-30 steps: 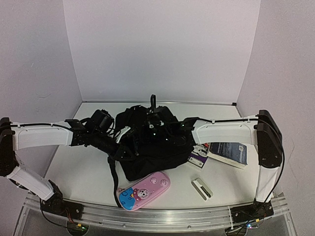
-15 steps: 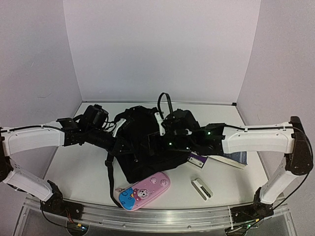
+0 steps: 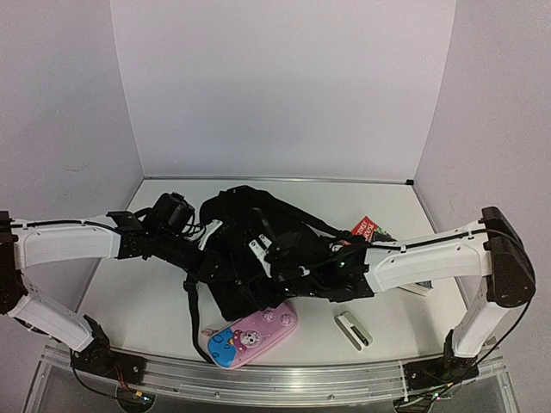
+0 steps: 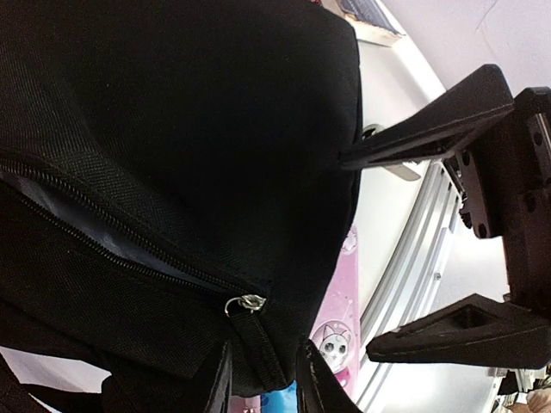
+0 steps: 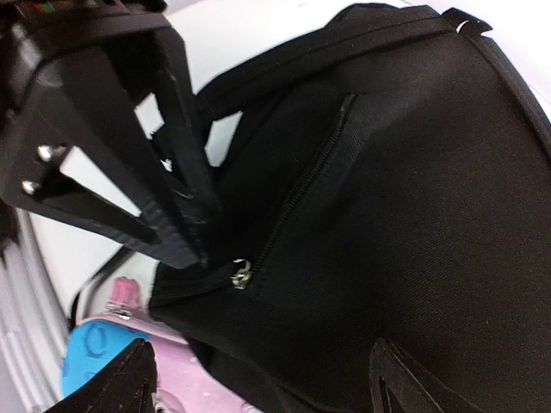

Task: Pack the student bag
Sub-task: Zip the student bag at the center of the board.

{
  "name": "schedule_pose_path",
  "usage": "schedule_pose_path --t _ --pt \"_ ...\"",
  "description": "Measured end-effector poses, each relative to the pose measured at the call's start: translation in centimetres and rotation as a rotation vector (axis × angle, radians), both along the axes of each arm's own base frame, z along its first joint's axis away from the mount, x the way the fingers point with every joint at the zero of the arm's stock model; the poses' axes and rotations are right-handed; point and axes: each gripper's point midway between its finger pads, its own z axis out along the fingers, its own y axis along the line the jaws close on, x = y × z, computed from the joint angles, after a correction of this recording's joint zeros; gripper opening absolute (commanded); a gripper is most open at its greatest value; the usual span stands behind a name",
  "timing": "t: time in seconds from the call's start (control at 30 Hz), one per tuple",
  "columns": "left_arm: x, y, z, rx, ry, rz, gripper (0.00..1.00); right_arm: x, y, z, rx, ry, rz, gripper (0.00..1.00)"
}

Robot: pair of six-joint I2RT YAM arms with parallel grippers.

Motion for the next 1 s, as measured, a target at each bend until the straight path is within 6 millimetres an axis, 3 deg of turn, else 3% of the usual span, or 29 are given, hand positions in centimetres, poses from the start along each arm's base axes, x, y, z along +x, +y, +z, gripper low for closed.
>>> schedule_pose_path --t 0.23,0.43,0.53,1.0 --pt "0.1 0.0 -0.7 0.017 0.008 0.0 0.31 0.8 -0.6 -2.9 -0.133 -0.075 0.021 0.81" --pt "-0.1 0.1 -2.0 0.048 0.037 -0.009 0.37 1.5 -1.2 -5.2 -0.24 -0.132 0.017 0.42" --pt "-0.2 0.4 -3.0 0.079 0.057 -0.011 0.4 1.7 -1.5 -5.6 -0.257 -0.144 0.002 0.29" --pt "-0.2 -0.4 -4.9 0.133 0.083 -0.045 0.4 1.8 -1.5 -5.8 -0.26 -0.151 -0.01 0.21"
